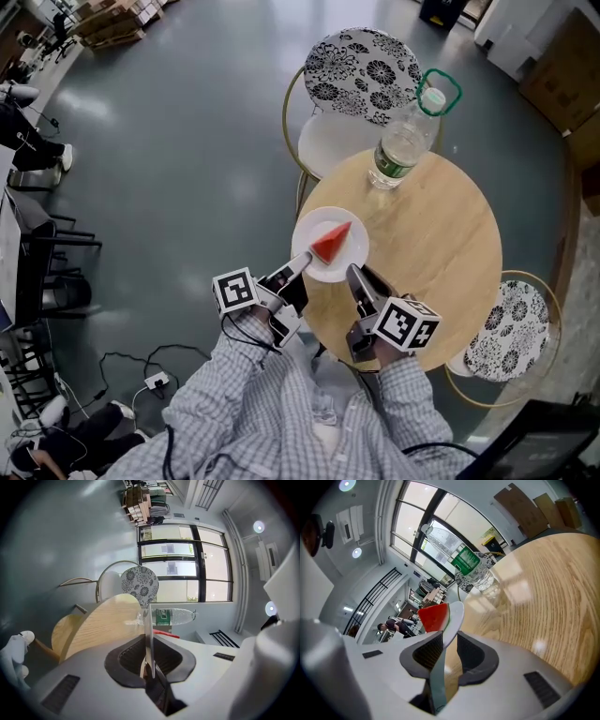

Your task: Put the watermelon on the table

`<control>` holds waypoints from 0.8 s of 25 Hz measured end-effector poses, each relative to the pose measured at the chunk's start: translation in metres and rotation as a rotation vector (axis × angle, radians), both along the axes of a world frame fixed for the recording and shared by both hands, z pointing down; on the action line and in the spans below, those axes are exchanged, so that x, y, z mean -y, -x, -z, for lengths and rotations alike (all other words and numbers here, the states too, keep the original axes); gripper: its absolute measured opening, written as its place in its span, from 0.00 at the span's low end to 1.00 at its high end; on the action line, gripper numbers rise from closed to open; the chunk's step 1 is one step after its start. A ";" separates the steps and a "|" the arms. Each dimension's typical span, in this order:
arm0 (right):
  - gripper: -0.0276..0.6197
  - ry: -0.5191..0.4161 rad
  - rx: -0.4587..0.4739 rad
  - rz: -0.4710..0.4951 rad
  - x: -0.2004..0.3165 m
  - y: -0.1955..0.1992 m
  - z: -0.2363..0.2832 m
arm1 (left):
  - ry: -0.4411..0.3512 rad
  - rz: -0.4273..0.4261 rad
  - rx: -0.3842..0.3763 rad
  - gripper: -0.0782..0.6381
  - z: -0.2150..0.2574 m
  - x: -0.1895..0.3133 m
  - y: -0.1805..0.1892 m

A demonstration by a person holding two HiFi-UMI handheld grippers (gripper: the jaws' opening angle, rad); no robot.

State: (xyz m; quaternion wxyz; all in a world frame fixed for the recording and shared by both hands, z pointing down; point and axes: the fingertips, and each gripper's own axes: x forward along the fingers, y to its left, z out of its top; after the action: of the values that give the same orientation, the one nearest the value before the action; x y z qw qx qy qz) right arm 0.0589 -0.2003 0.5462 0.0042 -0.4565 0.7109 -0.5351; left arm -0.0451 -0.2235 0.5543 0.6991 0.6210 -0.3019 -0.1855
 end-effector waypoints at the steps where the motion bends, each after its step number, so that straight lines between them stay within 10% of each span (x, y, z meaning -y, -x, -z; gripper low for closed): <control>1: 0.20 0.009 -0.002 0.002 0.003 0.000 -0.004 | 0.003 0.003 0.001 0.16 -0.003 0.003 0.000; 20: 0.20 0.158 -0.038 -0.036 0.019 -0.011 -0.059 | 0.120 -0.014 0.102 0.16 -0.055 0.020 -0.009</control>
State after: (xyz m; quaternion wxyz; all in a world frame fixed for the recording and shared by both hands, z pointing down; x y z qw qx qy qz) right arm 0.0701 -0.2196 0.6050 -0.0360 -0.4780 0.6580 -0.5807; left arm -0.0365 -0.2434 0.6093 0.7201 0.5887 -0.3434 -0.1305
